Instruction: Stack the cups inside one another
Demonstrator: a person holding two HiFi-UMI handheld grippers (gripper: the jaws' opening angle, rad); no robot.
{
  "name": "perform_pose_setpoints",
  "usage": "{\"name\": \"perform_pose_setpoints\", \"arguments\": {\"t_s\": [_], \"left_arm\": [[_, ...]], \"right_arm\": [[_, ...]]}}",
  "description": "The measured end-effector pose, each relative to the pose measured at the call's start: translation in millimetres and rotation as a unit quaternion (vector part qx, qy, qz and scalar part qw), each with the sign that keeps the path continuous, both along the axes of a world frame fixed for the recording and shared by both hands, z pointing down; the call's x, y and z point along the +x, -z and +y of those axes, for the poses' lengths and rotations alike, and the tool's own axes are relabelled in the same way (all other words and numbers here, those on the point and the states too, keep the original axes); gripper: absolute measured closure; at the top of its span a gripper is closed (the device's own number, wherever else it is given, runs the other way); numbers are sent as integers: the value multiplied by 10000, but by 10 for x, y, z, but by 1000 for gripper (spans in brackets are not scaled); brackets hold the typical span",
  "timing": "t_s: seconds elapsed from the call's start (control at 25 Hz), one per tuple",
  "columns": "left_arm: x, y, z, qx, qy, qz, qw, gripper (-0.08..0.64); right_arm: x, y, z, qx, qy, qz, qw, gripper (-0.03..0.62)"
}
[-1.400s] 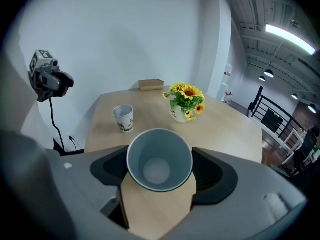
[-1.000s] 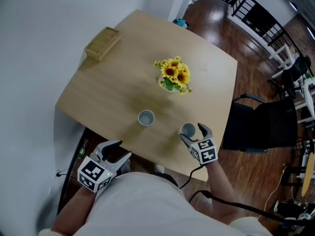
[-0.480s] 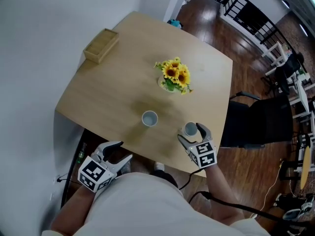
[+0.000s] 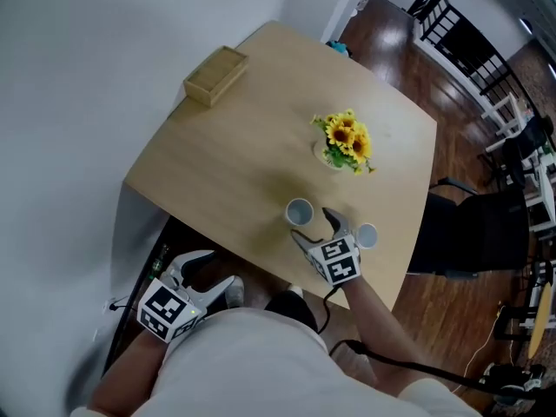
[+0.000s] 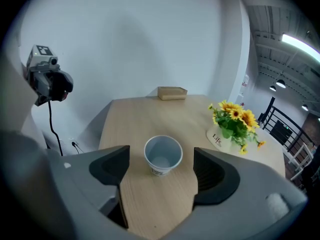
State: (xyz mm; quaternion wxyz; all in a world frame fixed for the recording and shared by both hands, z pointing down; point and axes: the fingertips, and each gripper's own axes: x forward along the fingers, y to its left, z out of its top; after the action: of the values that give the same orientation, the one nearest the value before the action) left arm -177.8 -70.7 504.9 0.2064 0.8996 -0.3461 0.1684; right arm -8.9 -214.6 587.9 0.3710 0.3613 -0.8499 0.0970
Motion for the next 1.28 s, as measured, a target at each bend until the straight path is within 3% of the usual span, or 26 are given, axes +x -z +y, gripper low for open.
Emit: {"name": "perform_pose_setpoints", "arguments": {"t_s": [0.36, 0.44, 0.52, 0.6, 0.72, 0.92, 1.28], "left_arm": [[-379, -64, 238, -120, 469, -157, 9987, 327], [-412, -70, 255, -141, 528, -178, 9983, 327], [-402, -59, 262, -144, 526, -176, 9984, 327], [-360, -40, 262, -127, 455, -162, 9988, 327], [-296, -44, 230, -120, 327, -158, 9993, 327], [-183, -51, 195, -124, 182, -156, 9996, 327], [-220, -33, 235, -155, 231, -201, 9994, 327]], "right_arm": [[-257, -320, -290, 48, -48, 218, 9997, 195], [-256, -280, -311, 132, -128, 182, 9997, 242], [-249, -216, -321, 286, -190, 154, 9993, 341], [-243, -142, -324, 486, -111, 118, 9987, 232], [-212, -99, -330, 558, -62, 51, 9984, 232], [14, -203, -419, 465, -480, 109, 9977, 224], [83, -312, -442, 239, -606, -37, 9979, 238]]}}
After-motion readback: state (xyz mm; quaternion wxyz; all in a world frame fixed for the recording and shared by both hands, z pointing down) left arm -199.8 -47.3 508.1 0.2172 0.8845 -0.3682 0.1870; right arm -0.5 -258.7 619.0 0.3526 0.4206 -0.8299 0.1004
